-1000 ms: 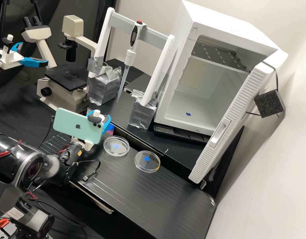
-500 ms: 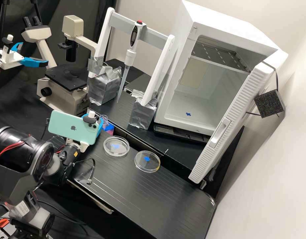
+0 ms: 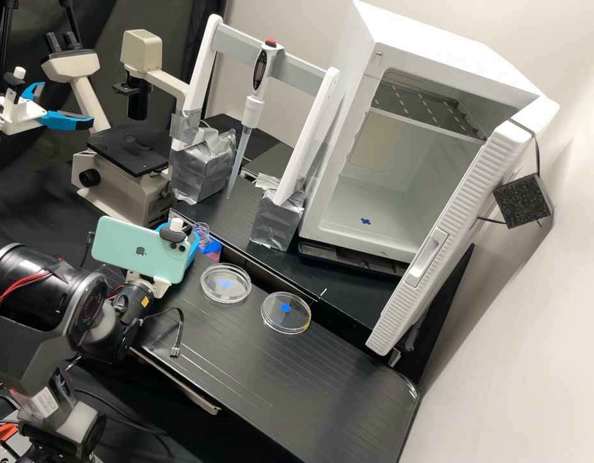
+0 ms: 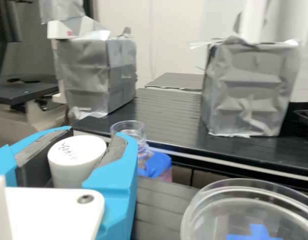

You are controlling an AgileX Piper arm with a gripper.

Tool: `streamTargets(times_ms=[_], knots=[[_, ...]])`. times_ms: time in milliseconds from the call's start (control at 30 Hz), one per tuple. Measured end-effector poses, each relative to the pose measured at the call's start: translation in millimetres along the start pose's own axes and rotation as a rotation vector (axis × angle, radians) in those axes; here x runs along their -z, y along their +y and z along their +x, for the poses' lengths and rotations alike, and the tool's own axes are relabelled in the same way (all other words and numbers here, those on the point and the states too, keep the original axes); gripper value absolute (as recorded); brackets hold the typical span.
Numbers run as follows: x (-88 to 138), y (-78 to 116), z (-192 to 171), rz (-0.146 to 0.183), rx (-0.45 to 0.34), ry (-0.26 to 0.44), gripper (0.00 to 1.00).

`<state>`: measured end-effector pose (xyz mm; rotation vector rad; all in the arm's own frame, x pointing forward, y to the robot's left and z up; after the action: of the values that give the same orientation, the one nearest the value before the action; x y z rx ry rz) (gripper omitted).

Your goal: Open the bottle

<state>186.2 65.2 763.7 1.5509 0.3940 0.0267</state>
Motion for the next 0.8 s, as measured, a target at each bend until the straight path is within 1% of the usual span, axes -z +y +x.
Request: streamTargets(times_ms=[67, 533, 633, 800], knots=[[0, -0.3, 0, -0.011, 0.002, 0.002, 1.0], [1, 1.2, -2, -0.012, -0.007, 0.005, 1.0], [2, 7.4, -7, -0.019, -0.035, 0.017, 1.0], [8, 28.5, -17, -0.004, -0.126, 0.068, 1.0]])
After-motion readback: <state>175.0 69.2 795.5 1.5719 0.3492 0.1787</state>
